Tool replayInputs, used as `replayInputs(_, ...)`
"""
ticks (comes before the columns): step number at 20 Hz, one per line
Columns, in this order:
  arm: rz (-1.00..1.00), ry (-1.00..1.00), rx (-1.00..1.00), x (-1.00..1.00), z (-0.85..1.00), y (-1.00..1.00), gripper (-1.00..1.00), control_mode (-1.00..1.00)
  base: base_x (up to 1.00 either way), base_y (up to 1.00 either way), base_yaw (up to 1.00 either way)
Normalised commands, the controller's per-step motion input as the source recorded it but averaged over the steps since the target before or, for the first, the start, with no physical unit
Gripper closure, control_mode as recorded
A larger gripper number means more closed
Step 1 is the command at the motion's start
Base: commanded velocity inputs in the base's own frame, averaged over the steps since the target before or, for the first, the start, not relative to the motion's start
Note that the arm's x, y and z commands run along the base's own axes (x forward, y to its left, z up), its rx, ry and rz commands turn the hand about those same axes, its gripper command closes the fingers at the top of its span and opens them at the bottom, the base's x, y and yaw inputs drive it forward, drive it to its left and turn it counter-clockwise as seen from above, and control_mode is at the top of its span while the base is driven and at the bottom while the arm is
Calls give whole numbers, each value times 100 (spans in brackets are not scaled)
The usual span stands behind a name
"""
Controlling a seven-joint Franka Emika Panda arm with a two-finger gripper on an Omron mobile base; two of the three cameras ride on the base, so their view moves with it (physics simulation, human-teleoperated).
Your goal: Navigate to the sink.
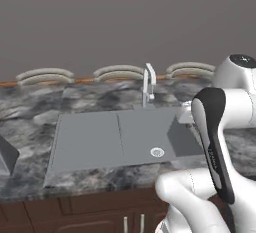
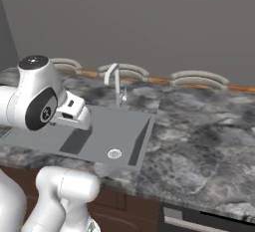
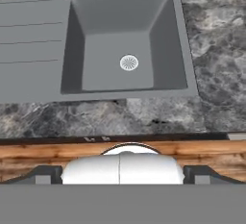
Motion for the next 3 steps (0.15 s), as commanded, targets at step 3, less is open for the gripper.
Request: replayInputs(3, 0, 0, 0, 0, 0, 0, -100, 100, 39, -13, -18)
